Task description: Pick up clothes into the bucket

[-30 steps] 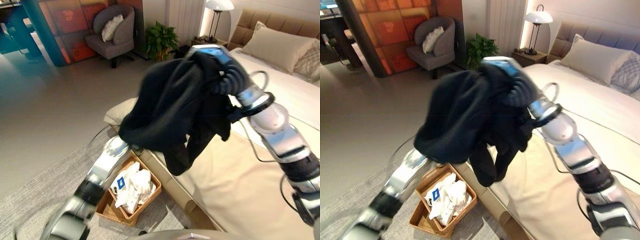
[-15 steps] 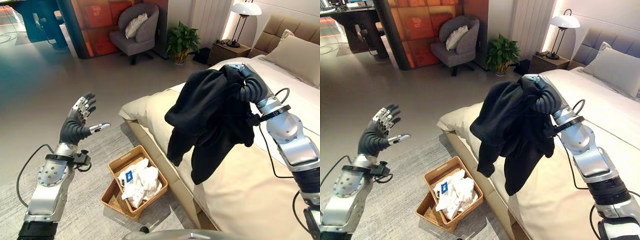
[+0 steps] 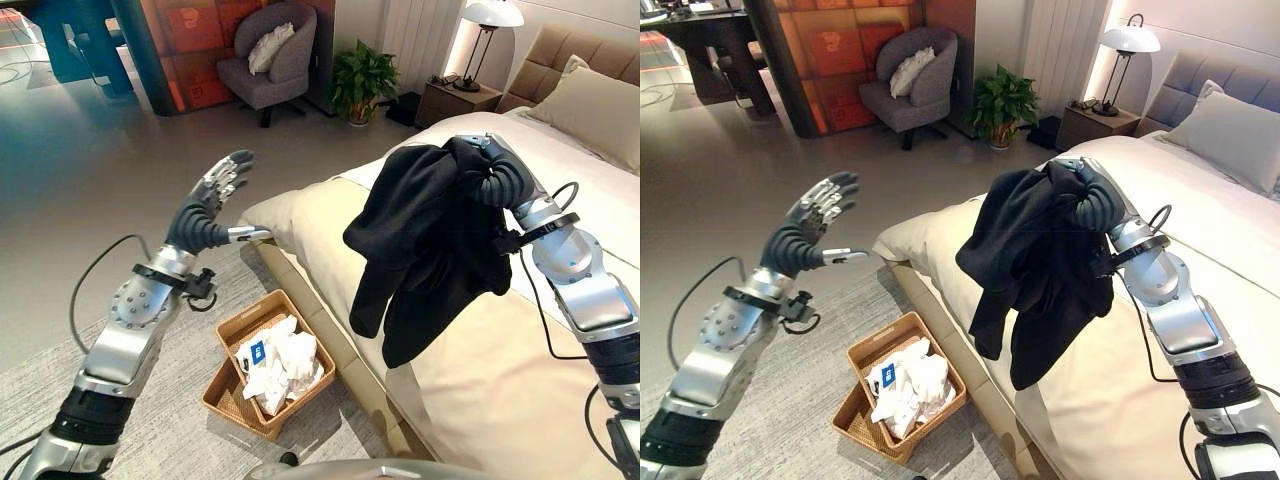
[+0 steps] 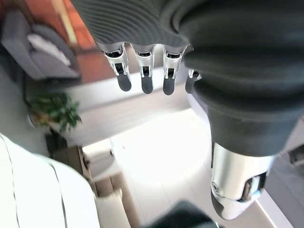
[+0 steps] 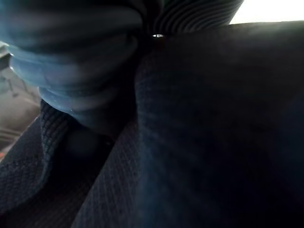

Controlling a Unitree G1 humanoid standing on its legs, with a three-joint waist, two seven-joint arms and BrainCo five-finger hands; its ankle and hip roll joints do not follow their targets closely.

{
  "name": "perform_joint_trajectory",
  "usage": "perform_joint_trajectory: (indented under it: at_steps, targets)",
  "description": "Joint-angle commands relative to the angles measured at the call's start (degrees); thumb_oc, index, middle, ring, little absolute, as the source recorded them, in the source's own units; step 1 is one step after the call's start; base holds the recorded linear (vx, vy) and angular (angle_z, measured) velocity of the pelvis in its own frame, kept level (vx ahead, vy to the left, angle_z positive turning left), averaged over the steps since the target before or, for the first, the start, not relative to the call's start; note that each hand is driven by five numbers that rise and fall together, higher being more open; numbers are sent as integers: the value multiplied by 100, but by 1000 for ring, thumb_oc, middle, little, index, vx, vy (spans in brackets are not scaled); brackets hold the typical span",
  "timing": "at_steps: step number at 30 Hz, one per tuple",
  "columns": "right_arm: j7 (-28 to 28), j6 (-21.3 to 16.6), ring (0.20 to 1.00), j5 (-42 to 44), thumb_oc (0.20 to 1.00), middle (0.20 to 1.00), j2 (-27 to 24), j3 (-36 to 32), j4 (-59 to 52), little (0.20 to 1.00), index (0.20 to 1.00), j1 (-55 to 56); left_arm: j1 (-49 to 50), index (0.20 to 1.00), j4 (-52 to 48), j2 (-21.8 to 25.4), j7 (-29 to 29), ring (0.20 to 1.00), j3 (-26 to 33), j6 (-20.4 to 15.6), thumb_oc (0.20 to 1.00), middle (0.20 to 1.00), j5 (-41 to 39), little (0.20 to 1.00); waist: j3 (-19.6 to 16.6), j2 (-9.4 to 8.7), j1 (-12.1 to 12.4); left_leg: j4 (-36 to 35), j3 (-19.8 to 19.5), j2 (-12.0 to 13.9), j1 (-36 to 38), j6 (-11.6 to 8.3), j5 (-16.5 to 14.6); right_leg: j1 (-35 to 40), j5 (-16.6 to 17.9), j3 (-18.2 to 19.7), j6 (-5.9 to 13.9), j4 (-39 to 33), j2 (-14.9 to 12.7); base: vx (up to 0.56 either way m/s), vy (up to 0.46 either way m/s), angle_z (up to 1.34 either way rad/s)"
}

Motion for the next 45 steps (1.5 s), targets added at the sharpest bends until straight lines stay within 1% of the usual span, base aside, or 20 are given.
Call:
perform_joint_trajectory:
  at_steps: [1,2,3,4,5,6,7,9,12,13,15,22,23,28,34,43,44,45]
  targets:
    - [-201,-291,200,135,200,200,134,125,-318,200,200,-1058,-652,1000,189,73,-141,1000,-332,-146,1000,1000,-121,1000,-272,-218,-114,588,-159,-24,-126,17,-581,-134,-220,75,373,576,-418,0,0,0]
    - [-172,-292,200,153,200,200,160,187,-364,200,200,-1119,-778,1000,261,14,-160,1000,-470,-127,1000,1000,-148,1000,-275,-218,-130,583,-157,-21,-121,17,-579,-133,-219,86,371,573,-418,0,0,0]
    - [-172,-292,200,153,200,200,156,183,-363,200,200,-1121,-791,1000,271,11,-160,1000,-477,-132,1000,1000,-149,1000,-271,-217,-126,582,-157,-21,-120,16,-578,-133,-219,86,371,573,-418,0,0,0]
    - [-112,-298,200,189,200,200,216,350,-457,200,200,-1274,-1060,1000,416,-85,-181,1000,-745,-84,1000,1000,-133,1000,-270,-216,-157,577,-151,-17,-112,19,-576,-129,-221,96,371,573,-414,0,0,0]
    - [-112,-298,200,190,200,200,213,347,-455,200,200,-1277,-1073,1000,427,-88,-180,1000,-752,-89,1000,1000,-132,1000,-264,-215,-153,576,-151,-17,-110,19,-576,-128,-221,96,371,574,-414,0,0,0]
    - [-73,-309,200,239,200,200,265,497,-504,200,200,-1414,-1290,1000,568,-192,-182,1000,-958,-57,1000,1000,-135,1000,-265,-215,-172,571,-141,-11,-104,22,-572,-133,-220,117,370,574,-409,0,0,0]
    - [-73,-309,200,240,200,200,263,498,-501,200,200,-1419,-1298,1000,575,-194,-182,1000,-960,-60,1000,1000,-135,1000,-262,-214,-170,570,-140,-11,-103,22,-572,-133,-220,118,370,575,-409,0,0,0]
    - [-19,-319,200,295,200,200,351,723,-613,200,200,-1654,-1550,1000,857,-417,-125,1000,-1214,-20,1000,1000,-126,1000,-262,-213,-207,580,-122,-10,-93,25,-581,-140,-220,137,372,579,-411,0,0,0]
    - [-1,-325,200,343,200,200,382,831,-642,200,200,-1756,-1659,1000,971,-510,-101,1000,-1313,-13,1000,1000,-105,1000,-253,-209,-224,584,-113,-7,-86,29,-584,-135,-222,151,371,580,-409,0,0,0]
    - [14,-356,200,426,200,200,456,959,-669,200,200,-1877,-1744,1000,1089,-641,-80,1000,-1440,8,1000,1000,-110,1000,-255,-215,-239,594,-100,-4,-91,33,-587,-140,-222,157,372,584,-410,0,0,0]
    - [24,-370,200,515,200,200,527,1085,-694,200,200,-2021,-1844,1000,1194,-751,-83,1000,-1568,30,1000,1000,-167,1000,-257,-219,-249,596,-95,0,-89,38,-588,-146,-221,168,371,588,-410,0,0,0]
    - [29,-381,200,636,200,200,638,1415,-677,200,200,-2395,-2135,1000,1342,-958,-94,1000,-1893,98,1000,1000,-212,1000,-250,-230,-269,621,-79,-7,-97,42,-599,-158,-217,197,371,596,-410,0,0,0]
    - [47,-391,200,674,200,200,694,1521,-695,200,200,-2487,-2229,1000,1454,-1087,-72,1000,-2015,120,1000,1000,-236,1000,-250,-232,-281,624,-79,-6,-102,45,-600,-164,-218,197,371,598,-410,0,0,0]
    - [31,-386,200,725,200,200,774,1695,-701,200,200,-2645,-2441,1000,1582,-1326,-106,1000,-2307,173,1000,1000,-359,1000,-246,-226,-303,635,-81,-16,-122,55,-604,-191,-220,215,375,609,-413,0,0,0]
    - [38,-378,200,771,200,200,887,1889,-683,200,200,-2808,-2664,1000,1719,-1500,-79,1000,-2546,202,1000,1000,-316,1000,-229,-211,-331,644,-70,-33,-140,68,-606,-212,-215,232,380,621,-428,0,1,-1]
    - [67,-359,200,822,200,200,885,2090,-609,200,200,-2921,-2899,1000,1655,-1578,-32,1000,-2659,151,1000,1000,-660,1000,-204,-195,-350,649,-49,-41,-162,71,-608,-244,-209,256,388,632,-436,0,0,0]
    - [75,-354,200,840,200,200,890,2118,-592,200,200,-2926,-2927,805,1657,-1590,-32,805,-2679,153,805,805,-735,805,-200,-192,-353,648,-51,-43,-162,72,-608,-249,-207,262,389,630,-438,0,0,0]
    - [76,-353,200,842,200,200,891,2134,-575,200,200,-2921,-2951,473,1673,-1603,-19,473,-2683,149,473,473,-785,473,-200,-188,-355,649,-47,-45,-163,71,-608,-247,-208,262,390,631,-438,0,0,0]
